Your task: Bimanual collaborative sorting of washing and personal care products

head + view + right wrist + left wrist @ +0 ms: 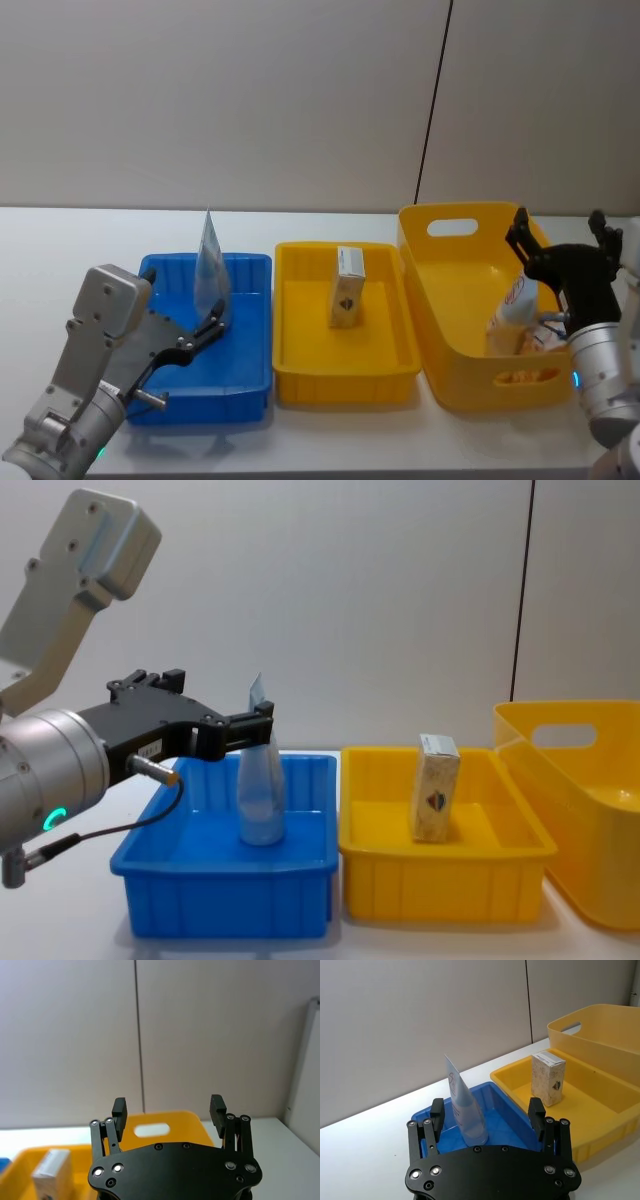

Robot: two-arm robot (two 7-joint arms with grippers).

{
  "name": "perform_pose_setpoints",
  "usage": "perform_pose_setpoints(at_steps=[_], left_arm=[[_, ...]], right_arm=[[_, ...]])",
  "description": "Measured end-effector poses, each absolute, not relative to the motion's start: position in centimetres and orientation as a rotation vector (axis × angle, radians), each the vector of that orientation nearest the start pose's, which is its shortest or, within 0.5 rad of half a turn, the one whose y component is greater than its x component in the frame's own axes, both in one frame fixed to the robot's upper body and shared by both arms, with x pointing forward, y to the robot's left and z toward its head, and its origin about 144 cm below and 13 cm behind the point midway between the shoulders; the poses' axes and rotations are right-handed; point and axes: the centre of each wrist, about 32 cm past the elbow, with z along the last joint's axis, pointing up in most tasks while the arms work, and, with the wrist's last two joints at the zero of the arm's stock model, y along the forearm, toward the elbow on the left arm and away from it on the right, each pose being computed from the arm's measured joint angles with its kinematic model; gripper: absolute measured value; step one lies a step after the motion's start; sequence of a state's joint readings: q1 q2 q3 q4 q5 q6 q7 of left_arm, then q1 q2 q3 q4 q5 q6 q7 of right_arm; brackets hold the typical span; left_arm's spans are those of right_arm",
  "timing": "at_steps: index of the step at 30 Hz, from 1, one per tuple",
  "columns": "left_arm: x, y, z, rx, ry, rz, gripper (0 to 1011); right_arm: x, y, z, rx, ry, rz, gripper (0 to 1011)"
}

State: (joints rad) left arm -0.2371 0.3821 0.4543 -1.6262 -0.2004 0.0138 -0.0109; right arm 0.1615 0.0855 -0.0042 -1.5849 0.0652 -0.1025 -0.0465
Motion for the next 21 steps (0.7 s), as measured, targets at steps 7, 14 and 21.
perform_pose_setpoints(at_steps=[7,14,21], left_arm=[[49.2,19.8,120.4,0.061,-0.268,1.124,1001],[49.2,19.8,120.4,0.061,-0.268,1.124,1001],[49.2,19.8,120.4,0.061,-0.268,1.124,1001]], right_arm=[[49.7,-25.2,121.3,0.292,-0.245,-1.542,1003],[49.4,-25.1,121.2,0.274,-0.237,-1.524,1003],[48.6,-25.0,120.8,0.228,-0.213,-1.471,1004]])
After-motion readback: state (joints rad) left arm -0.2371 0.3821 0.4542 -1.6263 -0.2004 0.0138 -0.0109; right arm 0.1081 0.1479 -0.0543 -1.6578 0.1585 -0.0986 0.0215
